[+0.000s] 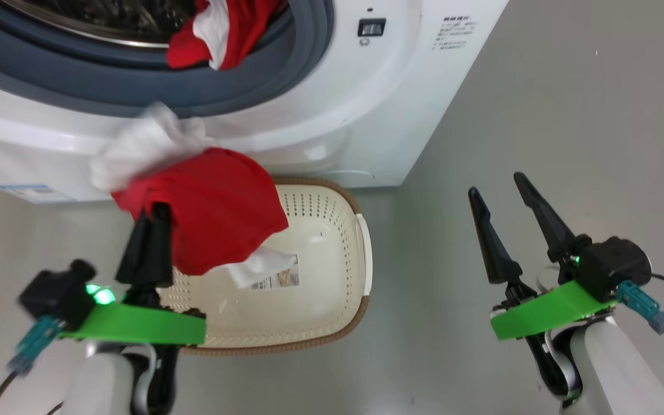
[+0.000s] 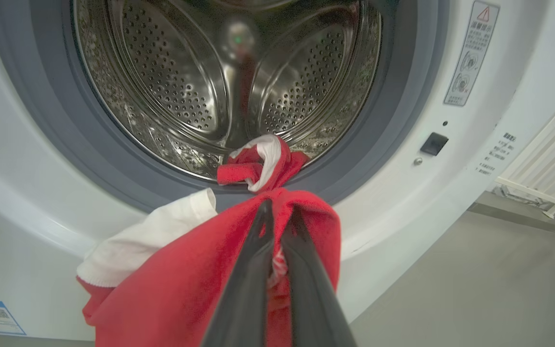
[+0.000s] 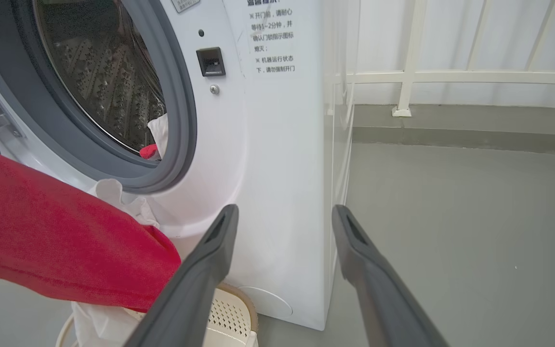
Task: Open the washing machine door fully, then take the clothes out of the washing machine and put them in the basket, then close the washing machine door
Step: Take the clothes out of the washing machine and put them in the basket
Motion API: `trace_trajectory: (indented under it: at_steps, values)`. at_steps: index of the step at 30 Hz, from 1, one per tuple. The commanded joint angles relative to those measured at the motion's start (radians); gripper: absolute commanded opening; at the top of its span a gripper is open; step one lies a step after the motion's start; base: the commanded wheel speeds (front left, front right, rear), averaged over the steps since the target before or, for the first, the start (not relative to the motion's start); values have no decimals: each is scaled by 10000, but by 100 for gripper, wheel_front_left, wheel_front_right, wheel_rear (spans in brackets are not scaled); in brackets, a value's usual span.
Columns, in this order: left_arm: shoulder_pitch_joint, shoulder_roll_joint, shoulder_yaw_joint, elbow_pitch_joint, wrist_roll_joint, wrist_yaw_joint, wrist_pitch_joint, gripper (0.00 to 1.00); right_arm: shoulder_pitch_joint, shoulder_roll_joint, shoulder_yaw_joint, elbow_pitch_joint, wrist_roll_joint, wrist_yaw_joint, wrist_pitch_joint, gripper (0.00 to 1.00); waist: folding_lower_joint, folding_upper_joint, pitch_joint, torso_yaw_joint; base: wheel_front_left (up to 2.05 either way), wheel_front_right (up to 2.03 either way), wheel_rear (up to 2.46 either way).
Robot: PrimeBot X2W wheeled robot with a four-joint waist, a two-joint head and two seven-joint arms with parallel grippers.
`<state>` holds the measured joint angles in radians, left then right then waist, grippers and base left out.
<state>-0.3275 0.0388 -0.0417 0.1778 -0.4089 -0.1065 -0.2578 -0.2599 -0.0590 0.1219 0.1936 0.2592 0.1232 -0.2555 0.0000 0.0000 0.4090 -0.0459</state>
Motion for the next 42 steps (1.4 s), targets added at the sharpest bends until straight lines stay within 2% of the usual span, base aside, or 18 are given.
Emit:
trace_trajectory:
  at_steps: [1,9,14,19,24,30,32,35,36,37,42]
  values:
    - [-388,117,137,255,-93,-98,-39,0,-236,0,272,-274,-16,75,-63,100,0,0,325,-54,0,0,0]
    - [-1800,115,-386,3541,-292,-205,-40,0,-602,39,306,-351,-39,75,-63,100,0,0,1117,-192,0,0,0]
    - [-2942,115,-939,6225,-821,-233,62,0,-775,59,301,-388,-48,75,-63,100,0,0,1560,-319,0,0,0]
    - [-3967,115,-1563,8238,-1528,-238,830,0,-995,76,410,-400,16,75,-63,100,0,0,1946,-560,0,0,0]
    - [-4655,217,-1885,9454,-1878,-240,1226,0,-1160,83,496,-435,201,75,-63,100,0,0,2236,-770,0,0,0]
    - [-5078,243,-2107,10207,-2119,-240,1463,0,-1207,85,499,-456,295,75,-63,100,0,0,2385,-848,0,0,0]
    - [-5191,322,-2210,10393,-2111,-240,1413,22,-1230,85,524,-455,334,75,-63,100,0,0,2413,-874,0,0,0]
    - [-5250,401,-2360,10575,-2101,-241,1264,42,-1260,86,566,-441,389,75,-63,100,0,0,2382,-892,0,0,0]
    - [-5236,400,-2411,10604,-2110,-241,1189,62,-1256,86,564,-430,397,75,-63,100,0,0,2340,-883,0,0,0]
    - [-5207,389,-2433,10617,-2166,-241,1111,100,-1253,86,555,-456,387,75,-63,100,0,0,2288,-867,0,0,0]
    - [-4841,277,-2511,10135,-2882,-241,934,100,-1185,86,347,-702,306,75,-63,100,0,0,1938,-771,0,0,0]
